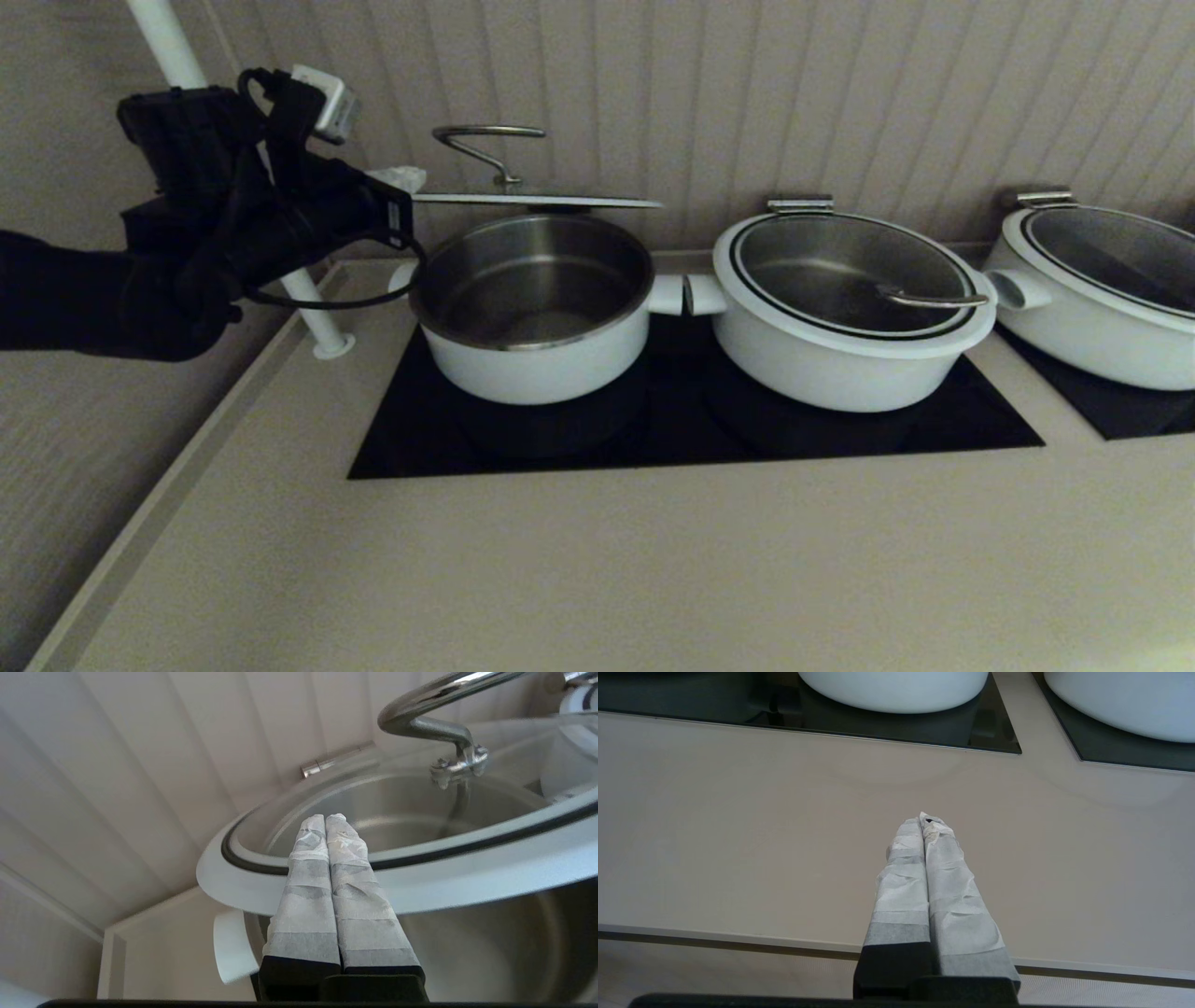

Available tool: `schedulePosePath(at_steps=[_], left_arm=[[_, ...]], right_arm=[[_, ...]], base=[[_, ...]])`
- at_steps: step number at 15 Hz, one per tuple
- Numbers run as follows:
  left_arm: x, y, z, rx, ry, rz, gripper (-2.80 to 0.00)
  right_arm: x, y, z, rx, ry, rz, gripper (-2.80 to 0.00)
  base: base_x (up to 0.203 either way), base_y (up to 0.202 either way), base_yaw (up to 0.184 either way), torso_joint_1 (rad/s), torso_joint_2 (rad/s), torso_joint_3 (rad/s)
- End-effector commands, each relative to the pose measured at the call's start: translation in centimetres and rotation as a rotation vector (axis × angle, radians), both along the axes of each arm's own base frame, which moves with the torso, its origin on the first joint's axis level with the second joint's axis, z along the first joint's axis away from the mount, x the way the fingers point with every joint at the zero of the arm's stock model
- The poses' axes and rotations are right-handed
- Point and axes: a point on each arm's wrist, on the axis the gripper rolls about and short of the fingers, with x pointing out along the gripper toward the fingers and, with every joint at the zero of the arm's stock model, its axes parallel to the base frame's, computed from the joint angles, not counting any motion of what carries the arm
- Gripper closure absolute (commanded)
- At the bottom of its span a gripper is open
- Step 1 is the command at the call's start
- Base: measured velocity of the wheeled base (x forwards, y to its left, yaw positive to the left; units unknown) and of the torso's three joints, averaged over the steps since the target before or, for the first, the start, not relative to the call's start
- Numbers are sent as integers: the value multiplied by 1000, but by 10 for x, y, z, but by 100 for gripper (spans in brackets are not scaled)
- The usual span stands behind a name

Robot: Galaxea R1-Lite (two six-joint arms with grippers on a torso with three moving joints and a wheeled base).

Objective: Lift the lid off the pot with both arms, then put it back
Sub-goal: Close the pot lid

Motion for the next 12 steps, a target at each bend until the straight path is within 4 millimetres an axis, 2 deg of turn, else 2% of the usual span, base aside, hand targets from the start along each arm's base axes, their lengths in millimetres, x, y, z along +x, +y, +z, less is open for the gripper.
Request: schedulePosePath(at_steps=[1, 12], left_arm=[[-4, 1, 0, 1, 1, 0, 0], [-12, 1, -11, 10, 41, -3, 0]], right_arm=[[0, 0, 0, -1, 2, 1, 0], [0, 0, 0, -1, 2, 1, 0]], base=[[0, 0, 0, 0, 0, 0], [0, 0, 0, 0, 0, 0]])
